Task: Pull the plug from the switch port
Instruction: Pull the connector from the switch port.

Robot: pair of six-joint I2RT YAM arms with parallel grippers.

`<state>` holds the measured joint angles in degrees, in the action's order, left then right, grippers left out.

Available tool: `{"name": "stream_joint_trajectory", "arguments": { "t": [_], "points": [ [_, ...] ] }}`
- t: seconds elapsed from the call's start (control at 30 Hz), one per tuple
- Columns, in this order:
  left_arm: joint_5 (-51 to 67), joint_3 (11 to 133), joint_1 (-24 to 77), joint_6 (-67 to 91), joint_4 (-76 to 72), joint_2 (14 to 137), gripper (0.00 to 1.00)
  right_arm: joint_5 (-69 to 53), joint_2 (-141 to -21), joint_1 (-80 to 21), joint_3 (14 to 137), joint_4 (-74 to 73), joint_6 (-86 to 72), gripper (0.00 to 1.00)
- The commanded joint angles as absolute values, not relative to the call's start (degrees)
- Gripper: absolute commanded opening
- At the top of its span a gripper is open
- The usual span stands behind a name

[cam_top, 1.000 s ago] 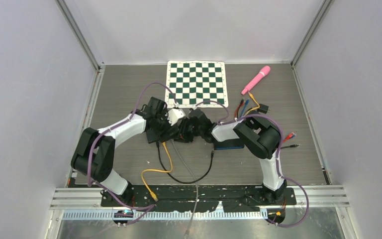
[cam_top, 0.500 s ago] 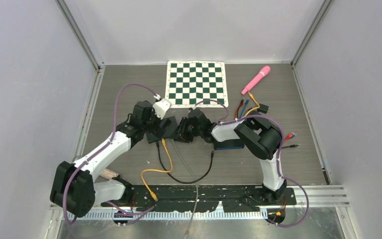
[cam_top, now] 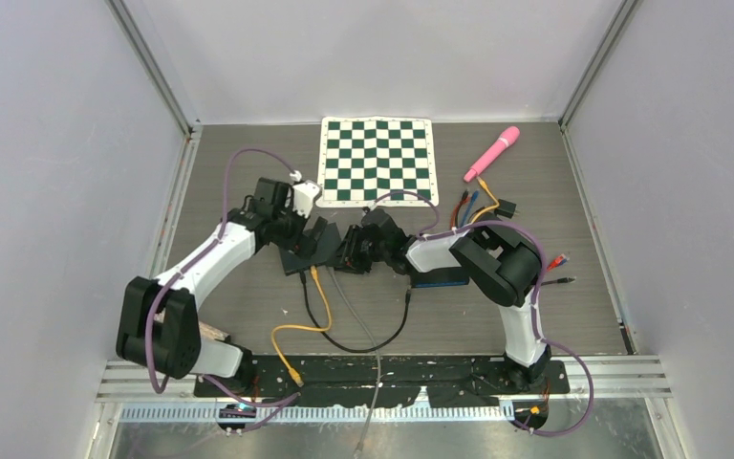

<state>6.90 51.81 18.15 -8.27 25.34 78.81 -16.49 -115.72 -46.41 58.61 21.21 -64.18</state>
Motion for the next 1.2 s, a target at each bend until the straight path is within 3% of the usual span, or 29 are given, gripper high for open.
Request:
{"name": "stream_joint_trajectory", "arguments": {
  "t": [0.0, 0.3, 0.77, 1.17],
  "points": [
    [11.3, 56.5, 19.4, -18.7, 32.9, 82.5, 0.99, -14.6, -114.9, -46.4, 58.9, 18.3, -62.7, 0.36],
    [6.8, 60.4, 20.9, -31.3, 38.2, 87.8, 1.00, -15.7, -115.6, -46.2, 59.5, 18.3, -62.9, 0.36],
    [4.5, 58.1, 23.1, -33.6, 35.2, 92.2, 0.94, -17.6, -116.4, -45.7, 59.6, 19.9, -64.7, 0.36],
    [5.7, 60.2, 23.4, -33.8, 38.6, 95.1, 0.78, -17.7, -116.3, -45.7, 59.8, 20.0, -65.1, 0.36]
  ]
}}
